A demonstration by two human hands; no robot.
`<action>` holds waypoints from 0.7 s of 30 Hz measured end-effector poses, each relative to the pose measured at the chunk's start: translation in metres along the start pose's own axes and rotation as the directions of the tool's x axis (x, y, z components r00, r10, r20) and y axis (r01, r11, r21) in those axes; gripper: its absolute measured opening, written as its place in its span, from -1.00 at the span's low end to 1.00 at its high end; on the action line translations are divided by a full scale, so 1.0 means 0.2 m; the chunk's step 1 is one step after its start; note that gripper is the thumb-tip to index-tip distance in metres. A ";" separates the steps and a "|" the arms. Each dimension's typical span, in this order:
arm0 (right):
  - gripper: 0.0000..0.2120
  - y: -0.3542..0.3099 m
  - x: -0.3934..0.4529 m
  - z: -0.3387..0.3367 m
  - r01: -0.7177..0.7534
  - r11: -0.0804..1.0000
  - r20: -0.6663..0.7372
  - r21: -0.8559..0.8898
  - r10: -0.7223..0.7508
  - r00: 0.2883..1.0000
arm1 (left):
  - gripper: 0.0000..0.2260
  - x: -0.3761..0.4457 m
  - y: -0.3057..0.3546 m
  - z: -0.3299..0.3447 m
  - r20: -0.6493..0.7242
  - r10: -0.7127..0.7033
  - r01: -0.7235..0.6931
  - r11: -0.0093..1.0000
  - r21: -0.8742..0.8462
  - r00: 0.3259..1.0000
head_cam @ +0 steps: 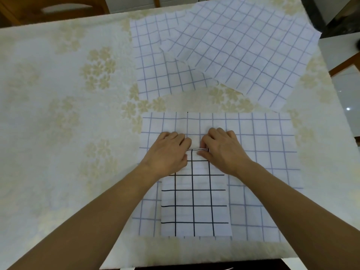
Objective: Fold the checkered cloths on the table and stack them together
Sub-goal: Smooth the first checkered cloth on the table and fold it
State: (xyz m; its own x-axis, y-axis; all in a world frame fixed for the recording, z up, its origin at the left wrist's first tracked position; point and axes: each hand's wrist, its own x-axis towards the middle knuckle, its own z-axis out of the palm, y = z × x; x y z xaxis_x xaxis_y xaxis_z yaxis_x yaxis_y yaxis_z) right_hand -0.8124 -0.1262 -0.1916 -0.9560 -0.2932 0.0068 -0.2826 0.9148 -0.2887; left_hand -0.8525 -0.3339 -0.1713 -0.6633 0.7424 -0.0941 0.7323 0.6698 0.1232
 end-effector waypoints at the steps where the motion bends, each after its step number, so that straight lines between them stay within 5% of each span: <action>1: -0.77 0.00 0.00 0.00 0.017 1.000 0.008 -0.003 -0.017 1.000 | -0.79 0.00 0.00 0.00 0.012 -0.009 0.009 1.000 -0.007 1.000; 8: -0.82 0.02 0.02 -0.07 0.091 0.995 -0.041 0.027 -0.090 0.995 | -0.81 0.04 -0.05 -0.02 -0.005 0.004 -0.004 0.999 -0.054 1.000; 17: -0.77 0.06 0.14 -0.15 0.083 0.992 0.106 0.096 -0.093 0.990 | -0.89 0.09 -0.04 -0.10 -0.155 0.006 -0.017 0.998 -0.066 0.988; 21: -0.81 0.05 0.14 -0.17 0.115 0.992 0.132 0.052 -0.121 0.984 | -0.91 0.08 -0.04 -0.18 -0.103 -0.043 0.038 0.998 -0.051 0.994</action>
State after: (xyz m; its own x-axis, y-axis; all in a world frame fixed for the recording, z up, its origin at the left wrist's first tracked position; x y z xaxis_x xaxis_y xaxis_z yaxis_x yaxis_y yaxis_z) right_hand -0.8436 -0.1163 -0.1625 -0.8960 -0.4360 -0.0842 -0.3865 0.8591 -0.3356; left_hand -0.8745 -0.3273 -0.1382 -0.7063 0.7079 0.0026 0.6979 0.6957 0.1702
